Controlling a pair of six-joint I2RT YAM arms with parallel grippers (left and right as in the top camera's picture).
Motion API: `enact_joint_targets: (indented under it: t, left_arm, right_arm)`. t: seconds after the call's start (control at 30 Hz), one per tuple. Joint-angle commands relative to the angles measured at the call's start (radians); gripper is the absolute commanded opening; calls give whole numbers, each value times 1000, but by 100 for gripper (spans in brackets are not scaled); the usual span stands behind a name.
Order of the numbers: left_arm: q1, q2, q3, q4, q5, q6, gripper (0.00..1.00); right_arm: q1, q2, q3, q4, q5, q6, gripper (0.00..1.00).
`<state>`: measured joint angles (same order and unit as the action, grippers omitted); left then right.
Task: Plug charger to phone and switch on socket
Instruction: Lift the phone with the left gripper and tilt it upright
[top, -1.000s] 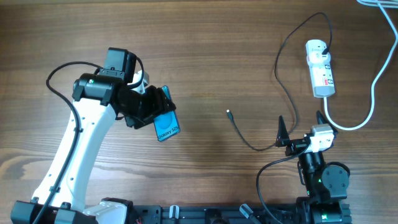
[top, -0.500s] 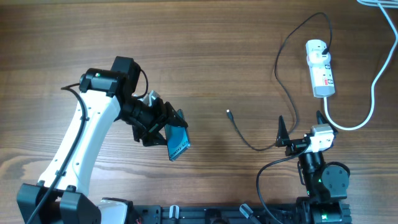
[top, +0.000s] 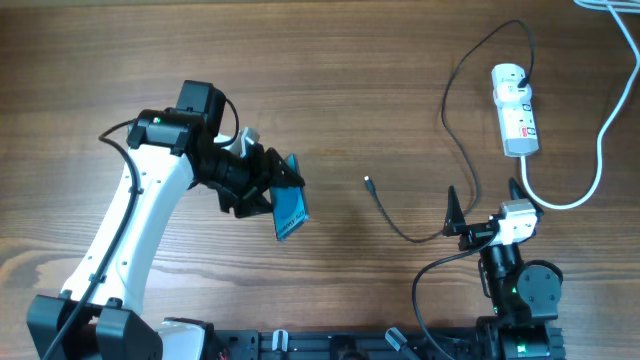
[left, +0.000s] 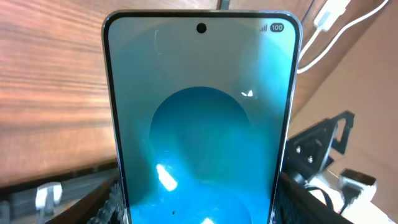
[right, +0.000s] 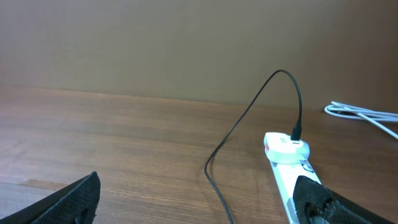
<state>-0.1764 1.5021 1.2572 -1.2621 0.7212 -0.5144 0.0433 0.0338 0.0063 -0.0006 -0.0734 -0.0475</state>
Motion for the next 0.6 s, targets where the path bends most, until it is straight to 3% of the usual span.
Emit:
enact_joint_targets:
  t: [0.0,0.13,0.3,0.33,0.37,0.47,0.5,0.57]
  left_arm:
    - [2,-2,7,81,-68,12,42]
    - [2,-2,7,183,-206,12,42]
    - [2,-2,7,201,-352,12,42]
    - [2,-2,7,201,-356,12,43]
    - [2,-2,7,204,-356,12,43]
    - [2,-2,7,213,-357,12,43]
    - [2,-2,7,221,-357,12,43]
    - [2,-2,7,241,-357,12,42]
  right_arm:
    - [4,-3,-1,2,13,-5,100]
    - [4,-3,-1,2,13,-5,100]
    - [4,-3,-1,2,7,-1,100]
    - [4,-3,-1,4,-21,67,100]
    - [4,-3,-1,7,-43,206,100]
    - [4,-3,-1,16,-168,1003,100]
    - [4,-3,-1,26,-261,1170,100]
    - [4,-3,-1,32,-384,1271,100]
